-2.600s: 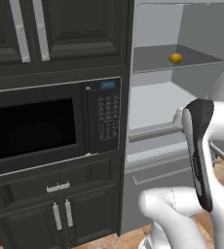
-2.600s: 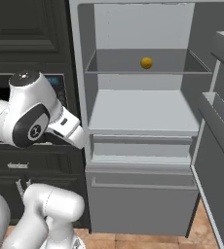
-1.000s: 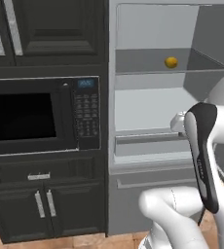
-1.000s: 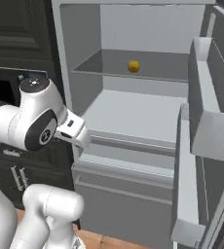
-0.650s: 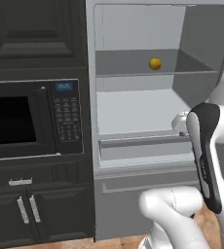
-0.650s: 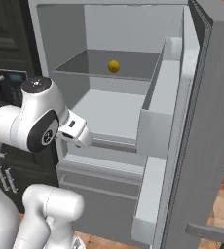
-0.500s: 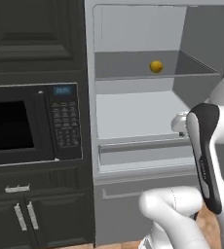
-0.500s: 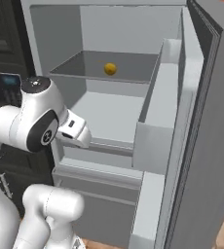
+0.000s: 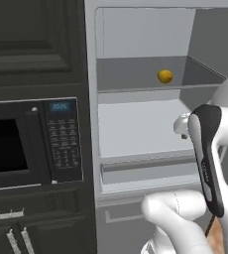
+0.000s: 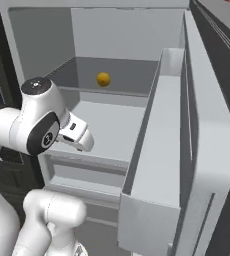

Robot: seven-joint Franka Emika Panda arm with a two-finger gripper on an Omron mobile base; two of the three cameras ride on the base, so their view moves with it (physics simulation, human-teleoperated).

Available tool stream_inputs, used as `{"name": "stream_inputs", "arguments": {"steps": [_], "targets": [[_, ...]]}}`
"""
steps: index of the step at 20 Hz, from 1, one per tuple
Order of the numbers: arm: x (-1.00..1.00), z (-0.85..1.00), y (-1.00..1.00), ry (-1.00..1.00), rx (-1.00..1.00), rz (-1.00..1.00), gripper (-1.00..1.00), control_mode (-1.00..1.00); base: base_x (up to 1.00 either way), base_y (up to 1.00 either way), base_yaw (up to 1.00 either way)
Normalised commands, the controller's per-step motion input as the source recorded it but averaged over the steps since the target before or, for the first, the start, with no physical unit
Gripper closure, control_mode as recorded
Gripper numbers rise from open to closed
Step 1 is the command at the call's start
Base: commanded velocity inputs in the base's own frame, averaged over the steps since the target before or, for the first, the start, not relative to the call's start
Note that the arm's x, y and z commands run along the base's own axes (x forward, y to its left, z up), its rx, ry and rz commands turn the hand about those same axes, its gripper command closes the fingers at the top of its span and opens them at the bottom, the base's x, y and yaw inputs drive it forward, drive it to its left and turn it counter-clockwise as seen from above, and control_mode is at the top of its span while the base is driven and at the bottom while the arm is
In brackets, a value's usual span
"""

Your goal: Retrieve a lemon from the fridge and place it on the cutting board with the fish.

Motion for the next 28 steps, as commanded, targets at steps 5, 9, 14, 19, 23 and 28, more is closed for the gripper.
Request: {"name": "stream_inputs", "arguments": {"steps": [5, 9, 14, 19, 23, 28], "targets": [[0.00, 0.00, 0.00, 0.00, 0.00, 0.00, -1.00, 1.00, 0.61, -0.27, 0.00], [0.00, 0.00, 0.00, 0.00, 0.00, 0.00, -1.00, 1.00, 0.19, -0.55, 0.00], [0.00, 0.00, 0.00, 0.00, 0.00, 0.00, -1.00, 1.00, 0.00, -0.07, 0.00], [0.00, 0.00, 0.00, 0.00, 0.00, 0.00, -1.00, 1.00, 0.00, 0.00, 0.00], [0.00, 0.06, 0.04, -0.03, -0.01, 0.00, -1.00, -1.00, 0.00, 0.00, 0.00], [0.00, 0.48, 0.18, -0.29, -0.12, 0.01, -1.00, -1.00, 0.00, 0.00, 0.00]]}}
